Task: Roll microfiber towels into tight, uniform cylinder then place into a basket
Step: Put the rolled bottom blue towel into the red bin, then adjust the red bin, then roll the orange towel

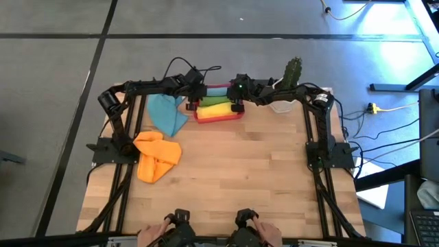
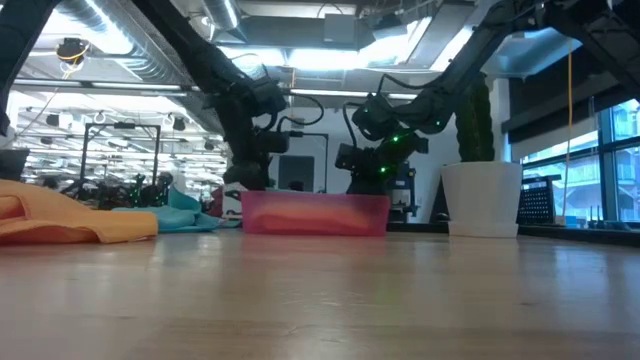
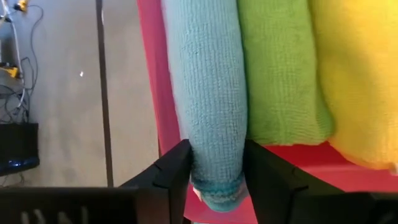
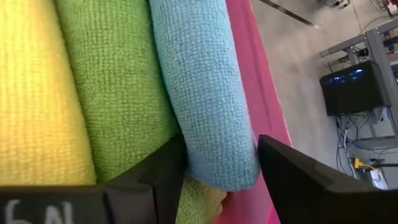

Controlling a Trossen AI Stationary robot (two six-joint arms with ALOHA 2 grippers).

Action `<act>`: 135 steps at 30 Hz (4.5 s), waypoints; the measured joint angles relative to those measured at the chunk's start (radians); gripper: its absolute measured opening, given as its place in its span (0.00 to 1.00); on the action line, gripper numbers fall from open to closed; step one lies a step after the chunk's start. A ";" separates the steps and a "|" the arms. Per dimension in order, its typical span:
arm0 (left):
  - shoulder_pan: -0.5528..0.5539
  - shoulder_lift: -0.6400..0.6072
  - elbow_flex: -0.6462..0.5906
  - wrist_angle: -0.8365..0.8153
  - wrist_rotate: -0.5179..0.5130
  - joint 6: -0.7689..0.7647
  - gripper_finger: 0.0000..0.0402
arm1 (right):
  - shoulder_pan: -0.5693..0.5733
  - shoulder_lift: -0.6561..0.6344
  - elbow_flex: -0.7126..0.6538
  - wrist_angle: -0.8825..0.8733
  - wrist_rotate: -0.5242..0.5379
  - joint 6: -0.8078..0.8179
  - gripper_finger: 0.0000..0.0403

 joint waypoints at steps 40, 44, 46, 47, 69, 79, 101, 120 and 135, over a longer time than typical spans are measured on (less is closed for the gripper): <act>-0.146 -0.424 -0.115 0.105 0.199 -0.420 0.47 | 0.037 -0.499 -0.130 -0.283 -0.473 0.242 0.27; -0.251 -0.476 -0.297 0.355 0.199 -0.520 0.47 | 0.077 -0.544 -0.288 -0.100 -0.531 0.257 0.22; -0.302 -0.477 -0.380 0.481 0.199 -0.560 0.47 | 0.102 -0.553 -0.364 0.004 -0.534 0.282 0.21; -0.324 -0.477 -0.418 0.532 0.200 -0.579 0.47 | 0.112 -0.557 -0.399 0.061 -0.535 0.295 0.21; -0.371 -0.089 -0.488 0.755 0.001 -0.838 0.47 | 0.236 -0.593 -0.654 0.480 -0.532 0.448 0.20; -0.335 -0.057 -0.424 0.751 0.017 -0.832 0.47 | 0.237 -0.593 -0.662 0.478 -0.531 0.447 0.20; -0.725 -0.497 -0.592 0.851 -0.208 -0.720 0.46 | 0.522 -0.886 -0.662 0.408 -0.484 0.446 0.20; -0.975 -0.623 -0.833 1.288 -0.202 -0.828 0.46 | 0.845 -0.781 -0.733 0.538 -0.169 0.582 0.20; -1.056 -0.623 -0.833 1.297 -0.208 -0.777 0.46 | 0.856 -0.625 -0.734 0.648 -0.100 0.605 0.20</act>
